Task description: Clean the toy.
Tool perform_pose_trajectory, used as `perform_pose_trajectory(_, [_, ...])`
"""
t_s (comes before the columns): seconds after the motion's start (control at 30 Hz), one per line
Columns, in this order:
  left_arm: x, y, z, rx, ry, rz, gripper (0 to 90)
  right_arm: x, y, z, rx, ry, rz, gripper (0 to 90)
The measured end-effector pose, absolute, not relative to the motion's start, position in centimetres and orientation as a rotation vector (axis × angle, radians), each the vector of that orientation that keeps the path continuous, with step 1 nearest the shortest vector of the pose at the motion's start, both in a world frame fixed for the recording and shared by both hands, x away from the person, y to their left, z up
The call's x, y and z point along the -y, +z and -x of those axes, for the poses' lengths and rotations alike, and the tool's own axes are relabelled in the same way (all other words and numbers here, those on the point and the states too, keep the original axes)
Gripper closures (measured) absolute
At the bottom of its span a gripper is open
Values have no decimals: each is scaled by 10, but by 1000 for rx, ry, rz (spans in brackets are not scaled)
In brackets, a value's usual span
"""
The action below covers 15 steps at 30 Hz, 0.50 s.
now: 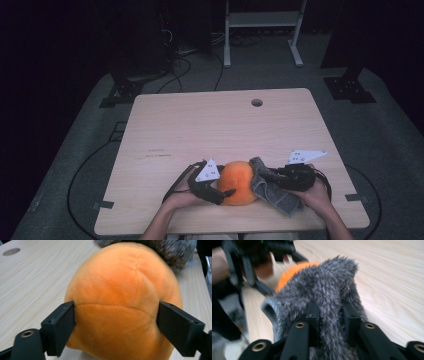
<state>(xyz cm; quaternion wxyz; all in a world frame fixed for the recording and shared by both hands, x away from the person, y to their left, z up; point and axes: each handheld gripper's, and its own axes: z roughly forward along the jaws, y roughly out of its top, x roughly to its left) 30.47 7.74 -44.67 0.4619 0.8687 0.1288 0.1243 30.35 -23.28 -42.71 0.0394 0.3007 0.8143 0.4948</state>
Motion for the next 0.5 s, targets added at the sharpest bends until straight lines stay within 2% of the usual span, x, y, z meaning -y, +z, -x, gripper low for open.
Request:
perform_pose_trajectory(0.07, [-75, -446, -303, -303, 322, -2141, 171, 230, -428, -306, -2478, 1550, -943, 657])
perform_pose_trajectory(0.17, [-74, -447, -302, -301, 329, -2138, 171, 225, -432, -308, -2473, 1555, -965, 658])
perform_pose_trajectory(0.3, [-73, -447, -304, -328, 321, -2116, 169, 227, -438, -310, -2415, 1555, -1071, 758])
perform_pose_trajectory(0.5, [-74, -447, -302, -318, 337, -2113, 169, 232, -446, -314, -2393, 1343, -1172, 777])
